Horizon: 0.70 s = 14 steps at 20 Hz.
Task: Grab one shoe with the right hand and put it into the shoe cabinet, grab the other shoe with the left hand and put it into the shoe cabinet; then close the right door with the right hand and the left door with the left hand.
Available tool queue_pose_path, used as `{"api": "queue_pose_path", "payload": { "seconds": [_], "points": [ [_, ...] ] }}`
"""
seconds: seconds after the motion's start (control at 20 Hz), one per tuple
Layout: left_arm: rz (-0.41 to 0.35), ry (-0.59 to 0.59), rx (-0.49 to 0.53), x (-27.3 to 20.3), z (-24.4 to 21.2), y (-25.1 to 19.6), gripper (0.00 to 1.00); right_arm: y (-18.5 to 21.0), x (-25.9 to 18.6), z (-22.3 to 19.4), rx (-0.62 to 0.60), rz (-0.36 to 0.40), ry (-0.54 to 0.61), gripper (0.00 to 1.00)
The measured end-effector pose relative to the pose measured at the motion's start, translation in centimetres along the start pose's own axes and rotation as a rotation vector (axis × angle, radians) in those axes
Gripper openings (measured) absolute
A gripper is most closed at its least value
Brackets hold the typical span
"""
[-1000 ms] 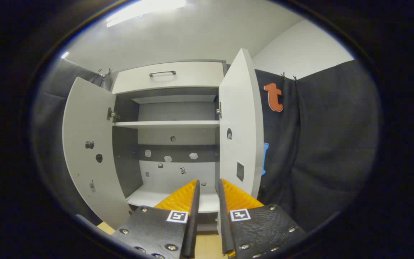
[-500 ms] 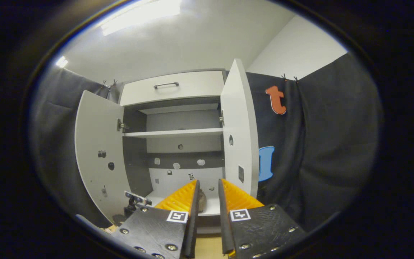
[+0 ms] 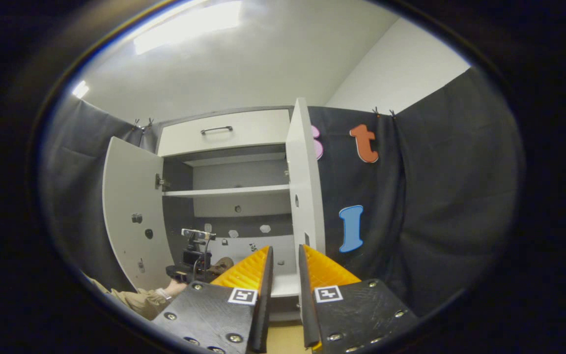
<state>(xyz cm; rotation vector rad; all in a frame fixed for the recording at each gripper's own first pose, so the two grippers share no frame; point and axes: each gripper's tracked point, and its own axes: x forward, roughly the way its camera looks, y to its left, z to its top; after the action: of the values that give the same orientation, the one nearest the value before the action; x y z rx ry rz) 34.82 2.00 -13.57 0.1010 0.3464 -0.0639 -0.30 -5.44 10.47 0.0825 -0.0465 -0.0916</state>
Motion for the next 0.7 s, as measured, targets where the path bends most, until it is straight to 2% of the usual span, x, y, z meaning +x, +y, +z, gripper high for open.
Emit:
{"api": "queue_pose_path", "payload": {
  "seconds": [0.4,0.7],
  "points": [
    [0.058,0.082,0.045,7.6,-0.3,1.7,0.03,-4.1,-0.2,0.2,-0.015,-0.129,-0.001,0.28],
    [0.070,0.125,0.086,10.4,-1.2,1.6,0.03,-5.6,-0.1,-0.6,-0.025,-0.190,0.021,0.28]
  ]
}}
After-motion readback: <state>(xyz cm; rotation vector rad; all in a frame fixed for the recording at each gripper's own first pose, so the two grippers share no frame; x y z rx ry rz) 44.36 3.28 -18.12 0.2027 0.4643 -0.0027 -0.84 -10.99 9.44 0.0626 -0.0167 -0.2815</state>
